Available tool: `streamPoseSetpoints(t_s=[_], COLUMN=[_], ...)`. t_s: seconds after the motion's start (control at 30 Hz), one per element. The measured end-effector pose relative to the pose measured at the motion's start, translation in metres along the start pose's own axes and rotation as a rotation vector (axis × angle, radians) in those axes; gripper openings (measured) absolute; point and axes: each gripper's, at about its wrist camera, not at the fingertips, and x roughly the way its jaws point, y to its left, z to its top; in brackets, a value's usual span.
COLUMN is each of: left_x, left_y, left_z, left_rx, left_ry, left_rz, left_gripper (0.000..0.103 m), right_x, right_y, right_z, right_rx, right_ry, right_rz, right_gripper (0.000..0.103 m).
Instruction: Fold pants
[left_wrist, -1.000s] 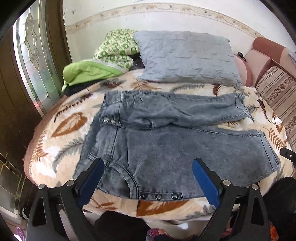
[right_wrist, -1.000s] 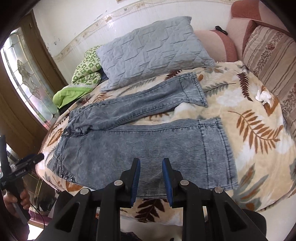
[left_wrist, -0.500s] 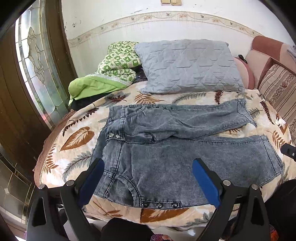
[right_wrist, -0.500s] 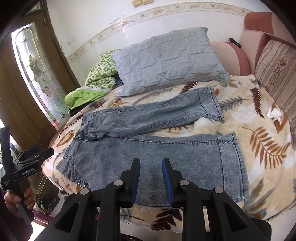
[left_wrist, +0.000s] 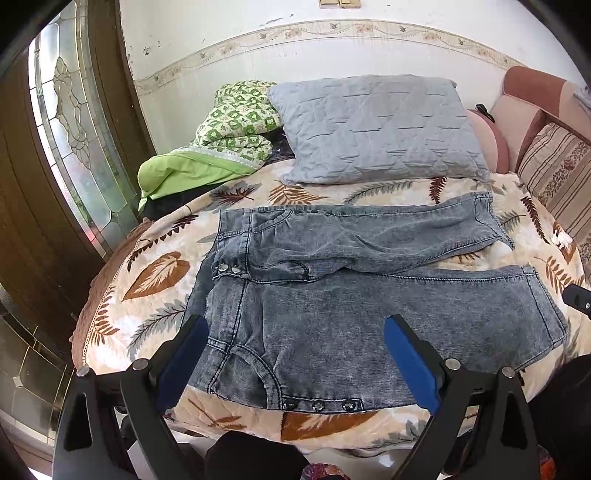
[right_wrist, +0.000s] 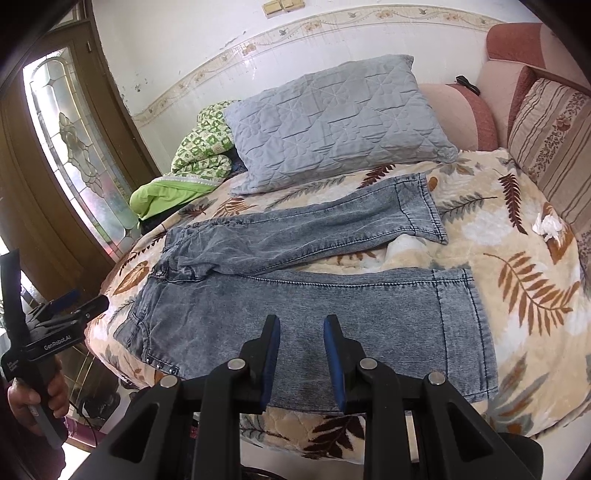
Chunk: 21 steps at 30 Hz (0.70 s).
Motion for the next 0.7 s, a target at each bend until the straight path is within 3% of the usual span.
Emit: streamPoseSetpoints(t_s=[0.7], left_x=[0.0006], left_y=[-0.0017], left_z=[-0.0003], left_rx=[0.010], left_ry=[0.002], left_rz=[0.018], left_gripper=[0.096], right_x=[0.0021], right_y=[0.0014], right_z=[0.0005], right_rx=[-0.004], right_ry=[0.006], right_rz=[0.000], right_gripper=[0.027])
